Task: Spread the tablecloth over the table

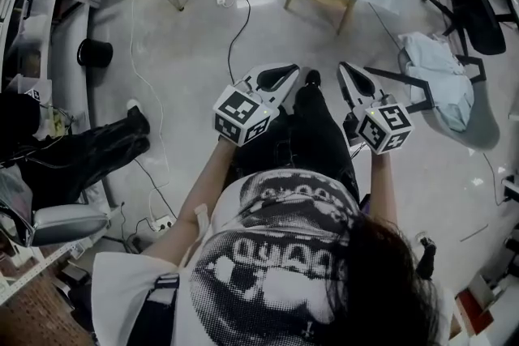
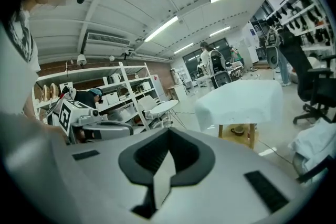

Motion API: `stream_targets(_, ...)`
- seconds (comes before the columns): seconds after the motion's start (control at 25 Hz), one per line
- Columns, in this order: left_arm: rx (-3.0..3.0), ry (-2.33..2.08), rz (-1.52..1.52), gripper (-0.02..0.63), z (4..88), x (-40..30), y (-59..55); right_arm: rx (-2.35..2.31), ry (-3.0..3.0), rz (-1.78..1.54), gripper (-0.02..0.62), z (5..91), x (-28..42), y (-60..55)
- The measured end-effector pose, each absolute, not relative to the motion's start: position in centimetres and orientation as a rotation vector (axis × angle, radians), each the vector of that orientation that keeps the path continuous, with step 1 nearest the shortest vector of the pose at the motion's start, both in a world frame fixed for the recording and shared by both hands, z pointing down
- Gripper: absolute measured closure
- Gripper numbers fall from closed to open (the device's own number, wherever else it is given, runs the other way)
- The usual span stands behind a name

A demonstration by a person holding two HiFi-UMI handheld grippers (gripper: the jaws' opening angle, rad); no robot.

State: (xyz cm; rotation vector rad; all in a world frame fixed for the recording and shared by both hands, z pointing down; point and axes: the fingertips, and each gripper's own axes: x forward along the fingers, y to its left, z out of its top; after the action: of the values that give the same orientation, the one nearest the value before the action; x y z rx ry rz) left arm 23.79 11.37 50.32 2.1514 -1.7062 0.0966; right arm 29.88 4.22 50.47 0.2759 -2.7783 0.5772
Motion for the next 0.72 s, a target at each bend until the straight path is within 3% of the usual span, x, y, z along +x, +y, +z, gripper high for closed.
stream_targets(0.72,2.181,-1.713,0.143,0.591,49.7,22.1,10.3,0.088,-2.732,0.511,0.6,51.3,26.1,3.4)
